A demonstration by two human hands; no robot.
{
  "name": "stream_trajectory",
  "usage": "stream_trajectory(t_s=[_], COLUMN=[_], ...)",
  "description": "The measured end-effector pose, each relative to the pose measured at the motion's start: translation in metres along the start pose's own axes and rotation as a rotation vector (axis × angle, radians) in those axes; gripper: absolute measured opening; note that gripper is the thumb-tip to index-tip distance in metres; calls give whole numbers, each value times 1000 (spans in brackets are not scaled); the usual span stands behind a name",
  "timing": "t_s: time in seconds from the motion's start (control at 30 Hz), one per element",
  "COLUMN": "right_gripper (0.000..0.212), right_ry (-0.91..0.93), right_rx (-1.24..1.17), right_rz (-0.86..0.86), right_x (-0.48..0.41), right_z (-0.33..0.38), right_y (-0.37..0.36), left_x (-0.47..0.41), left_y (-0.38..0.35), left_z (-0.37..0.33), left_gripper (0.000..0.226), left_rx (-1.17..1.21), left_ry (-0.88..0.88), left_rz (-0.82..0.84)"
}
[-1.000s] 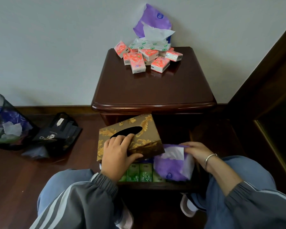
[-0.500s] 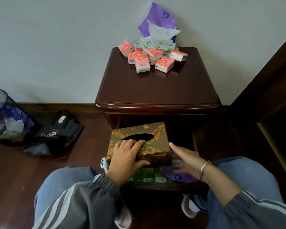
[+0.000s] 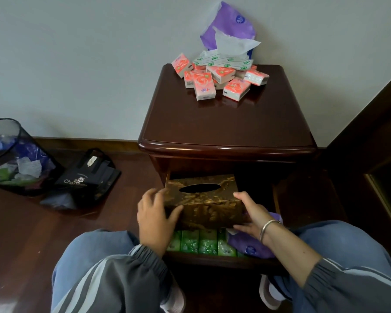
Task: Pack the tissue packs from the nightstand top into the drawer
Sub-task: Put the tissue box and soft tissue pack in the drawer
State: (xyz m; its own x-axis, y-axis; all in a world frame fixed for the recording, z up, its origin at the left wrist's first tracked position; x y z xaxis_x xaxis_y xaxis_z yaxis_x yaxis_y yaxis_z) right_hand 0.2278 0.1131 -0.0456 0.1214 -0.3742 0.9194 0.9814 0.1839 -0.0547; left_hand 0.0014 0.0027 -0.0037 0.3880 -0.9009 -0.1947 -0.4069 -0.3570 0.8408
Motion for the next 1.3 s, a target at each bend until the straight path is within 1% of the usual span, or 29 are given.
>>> stream_trajectory(t_s=[0.07, 0.1, 0.13, 0.2, 0.23, 0.33, 0.43, 0.5, 0.57, 0.63, 0.87, 0.93, 1.0, 1.07, 1.13, 1.2, 1.3], right_gripper=[63, 64, 65, 64, 62, 49, 36, 32, 34, 38, 35, 33, 34, 34, 27, 17, 11], right_ry=[-15, -22, -31, -45, -49, -44, -23, 1, 30, 81, 259, 337, 383, 377, 344, 323, 333], right_rx=[2, 7, 9, 20, 26, 31, 68, 118, 148, 172, 237, 277, 301, 306, 340, 339, 344], right_rz=[-6, -4, 1, 16, 26, 22, -27, -71, -105, -147, -230, -281, -311, -295, -252, -184, -112], right_x=[-4, -6, -7, -10, -12, -19, -24, -27, -32, -38, -45, -45, -46, -48, -51, -51, -46], right_z=[4, 6, 9, 13, 14, 20, 26, 32, 37, 41, 48, 52, 54, 54, 51, 50, 55], right_y=[-3, -5, -7, -11, -12, -13, -13, -11, -9, -8, -16, -18, -18, -19, -21, -25, -28], left_x=[1, 2, 2, -1, -3, -10, -16, -20, -25, -31, -50, -52, -53, -52, -51, -51, -50], left_y=[-6, -12, -17, -21, -22, -27, -36, -41, -46, -50, -64, -67, -68, -70, -69, -66, -63], left_z=[21, 26, 29, 32, 33, 35, 33, 30, 31, 32, 33, 30, 31, 33, 35, 37, 37], left_gripper=[59, 56, 50, 40, 39, 40, 35, 38, 42, 47, 70, 71, 68, 73, 77, 76, 73], left_rx=[275, 393, 453, 471, 484, 525, 559, 617, 657, 650, 611, 569, 437, 437, 489, 545, 642], left_ry=[280, 370, 402, 390, 389, 419, 441, 450, 464, 475, 455, 404, 369, 408, 441, 447, 462], left_rz=[77, 118, 136, 112, 93, 91, 118, 138, 148, 166, 194, 223, 262, 274, 241, 198, 136])
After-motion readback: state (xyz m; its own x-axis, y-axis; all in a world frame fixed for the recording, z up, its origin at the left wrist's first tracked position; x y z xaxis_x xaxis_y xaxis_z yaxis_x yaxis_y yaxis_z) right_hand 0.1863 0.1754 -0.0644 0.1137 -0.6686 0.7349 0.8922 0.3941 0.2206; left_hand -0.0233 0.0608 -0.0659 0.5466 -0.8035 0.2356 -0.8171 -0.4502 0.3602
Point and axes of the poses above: each hand's wrist, its own x-axis away from the middle knuckle, its own y-axis out of the back of the hand, z = x × y, the point moved 4 cm from there along -x, towards the middle knuckle, and after that the axes turned 13 degrees about -y, right-handed, at the moved point
